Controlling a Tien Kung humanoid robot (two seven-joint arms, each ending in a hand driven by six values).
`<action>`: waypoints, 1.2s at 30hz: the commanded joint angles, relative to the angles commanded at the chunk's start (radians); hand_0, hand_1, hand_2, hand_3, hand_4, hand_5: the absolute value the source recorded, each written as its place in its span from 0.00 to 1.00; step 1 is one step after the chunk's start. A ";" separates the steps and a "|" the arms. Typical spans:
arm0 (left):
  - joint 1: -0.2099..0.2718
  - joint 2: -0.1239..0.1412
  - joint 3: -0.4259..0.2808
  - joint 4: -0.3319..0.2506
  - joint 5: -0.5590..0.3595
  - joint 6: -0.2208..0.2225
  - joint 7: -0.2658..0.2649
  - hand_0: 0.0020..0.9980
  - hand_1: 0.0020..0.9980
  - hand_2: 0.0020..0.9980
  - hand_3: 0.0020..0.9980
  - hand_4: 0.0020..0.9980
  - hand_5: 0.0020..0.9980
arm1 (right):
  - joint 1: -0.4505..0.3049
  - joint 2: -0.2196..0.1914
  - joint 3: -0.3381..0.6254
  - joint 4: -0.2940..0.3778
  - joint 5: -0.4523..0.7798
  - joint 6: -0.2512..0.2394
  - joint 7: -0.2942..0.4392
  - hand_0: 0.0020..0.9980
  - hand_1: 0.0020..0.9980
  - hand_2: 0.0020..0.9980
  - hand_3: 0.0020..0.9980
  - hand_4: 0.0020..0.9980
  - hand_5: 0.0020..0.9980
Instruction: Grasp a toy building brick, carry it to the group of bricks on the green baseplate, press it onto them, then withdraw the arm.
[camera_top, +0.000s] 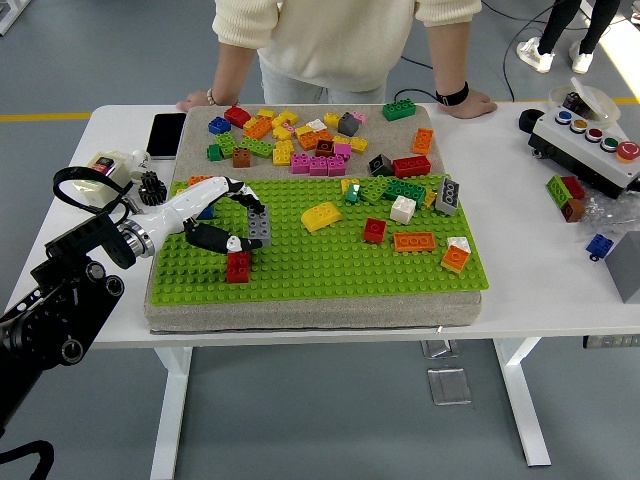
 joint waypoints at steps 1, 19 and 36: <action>0.003 0.001 -0.002 -0.001 0.001 0.000 0.000 0.75 0.69 0.62 0.57 0.74 0.10 | -0.001 0.000 0.001 0.000 0.000 0.001 0.000 0.73 0.64 0.68 0.61 0.95 0.49; 0.026 -0.012 0.000 -0.005 0.000 -0.002 0.003 0.74 0.69 0.62 0.57 0.74 0.12 | 0.001 0.001 0.006 0.000 0.002 -0.002 0.001 0.73 0.64 0.68 0.61 0.95 0.49; 0.040 -0.034 0.007 0.006 0.009 0.005 0.004 0.75 0.69 0.62 0.57 0.74 0.12 | 0.002 0.004 0.005 0.000 0.007 -0.005 0.000 0.73 0.64 0.68 0.61 0.95 0.49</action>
